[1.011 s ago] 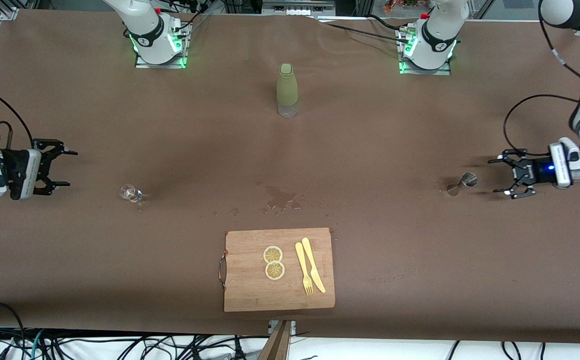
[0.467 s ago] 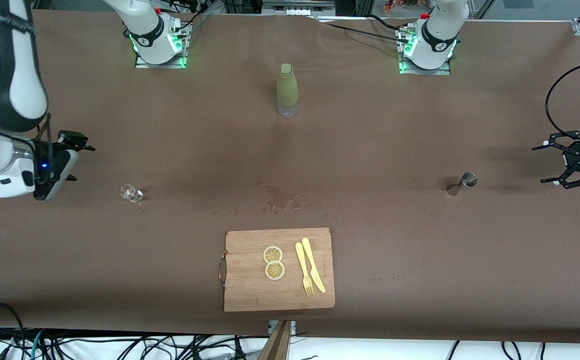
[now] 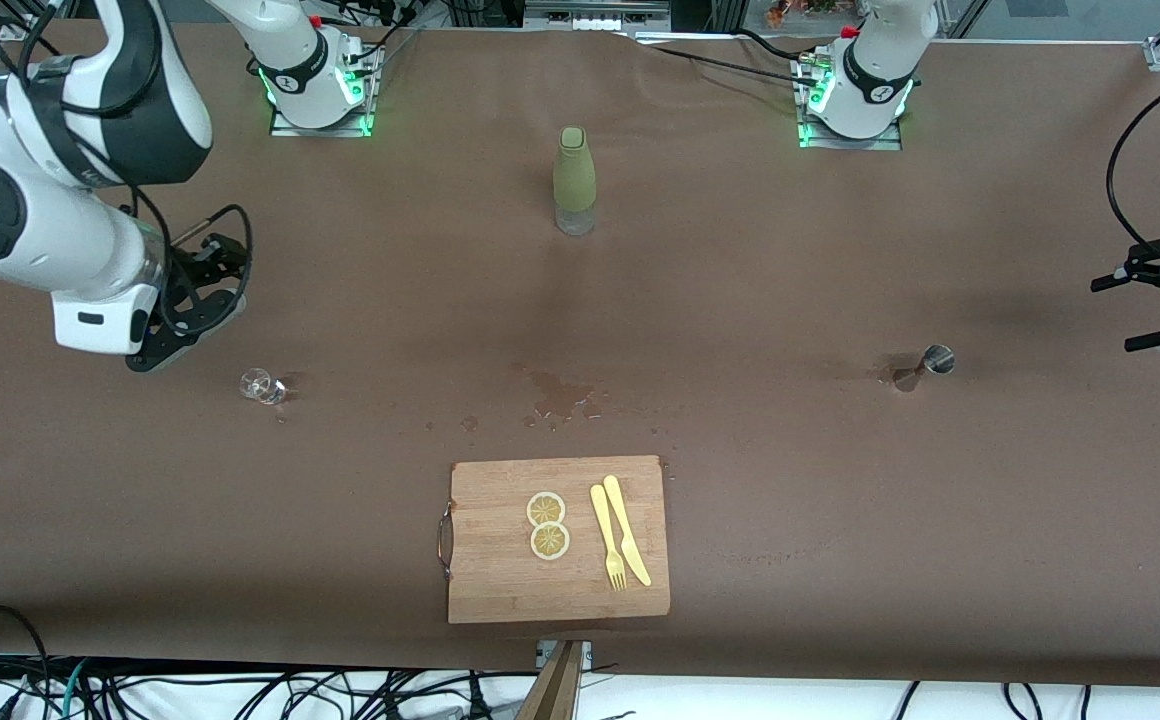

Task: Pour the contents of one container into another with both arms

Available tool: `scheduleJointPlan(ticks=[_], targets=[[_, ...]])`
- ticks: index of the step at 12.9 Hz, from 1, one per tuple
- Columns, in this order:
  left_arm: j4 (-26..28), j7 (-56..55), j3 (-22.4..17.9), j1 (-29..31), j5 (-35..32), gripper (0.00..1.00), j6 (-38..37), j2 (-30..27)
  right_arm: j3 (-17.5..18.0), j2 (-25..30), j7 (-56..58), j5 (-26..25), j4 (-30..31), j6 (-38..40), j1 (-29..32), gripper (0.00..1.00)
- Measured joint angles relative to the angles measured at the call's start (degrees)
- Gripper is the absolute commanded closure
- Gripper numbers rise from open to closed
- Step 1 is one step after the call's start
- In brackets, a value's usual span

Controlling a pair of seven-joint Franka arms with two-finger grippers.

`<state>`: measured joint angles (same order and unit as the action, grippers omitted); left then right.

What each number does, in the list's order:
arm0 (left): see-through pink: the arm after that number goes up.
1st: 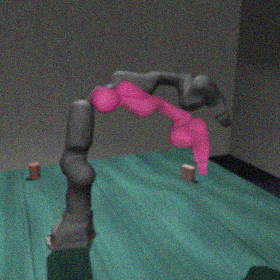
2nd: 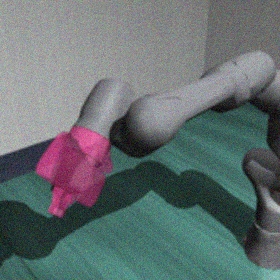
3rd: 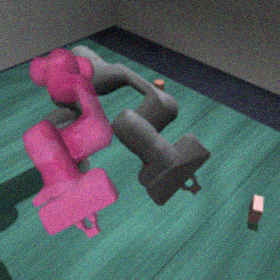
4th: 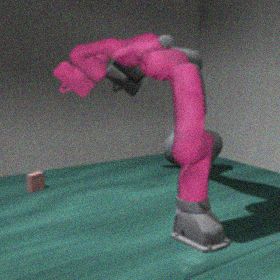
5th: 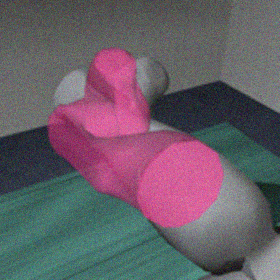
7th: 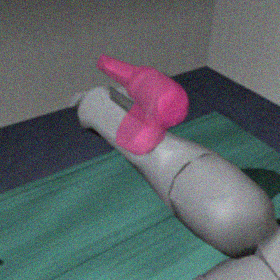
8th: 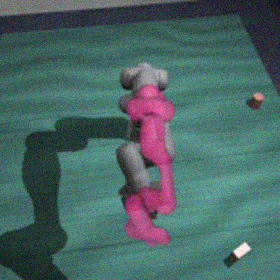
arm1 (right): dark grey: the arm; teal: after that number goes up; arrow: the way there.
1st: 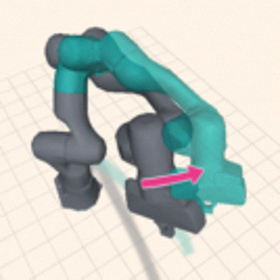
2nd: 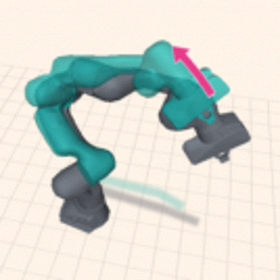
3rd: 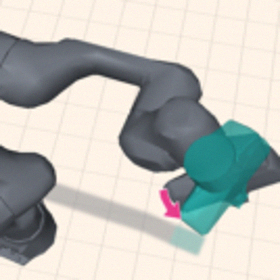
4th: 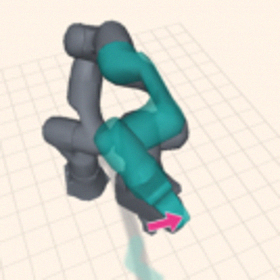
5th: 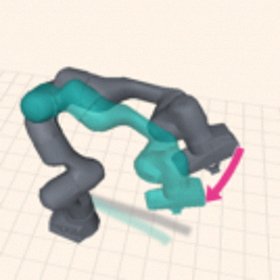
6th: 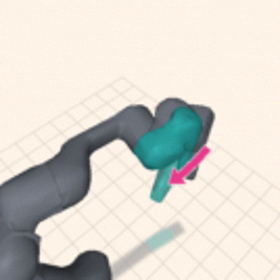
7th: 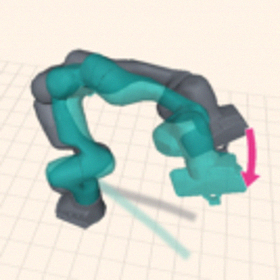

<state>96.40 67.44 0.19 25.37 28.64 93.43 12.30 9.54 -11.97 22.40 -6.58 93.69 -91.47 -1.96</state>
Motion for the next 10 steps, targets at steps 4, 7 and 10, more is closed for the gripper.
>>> scheduleJointPlan(ticks=[4,7,10], targets=[[1.4,-30.5,7.4,-2.5,-5.2,0.0,0.0,-6.7,1.1,3.4,-15.1,-0.1,0.0,2.2,0.1,0.01],[1.6,-49.8,13.5,-4.6,-12.0,0.0,0.2,-10.3,1.0,6.6,-21.7,-0.1,0.0,4.2,0.6,0.0],[1.8,-58.8,15.4,-9.3,-23.6,0.0,1.2,-13.5,-1.1,9.4,-27.4,-0.1,0.0,4.9,1.4,0.0]])
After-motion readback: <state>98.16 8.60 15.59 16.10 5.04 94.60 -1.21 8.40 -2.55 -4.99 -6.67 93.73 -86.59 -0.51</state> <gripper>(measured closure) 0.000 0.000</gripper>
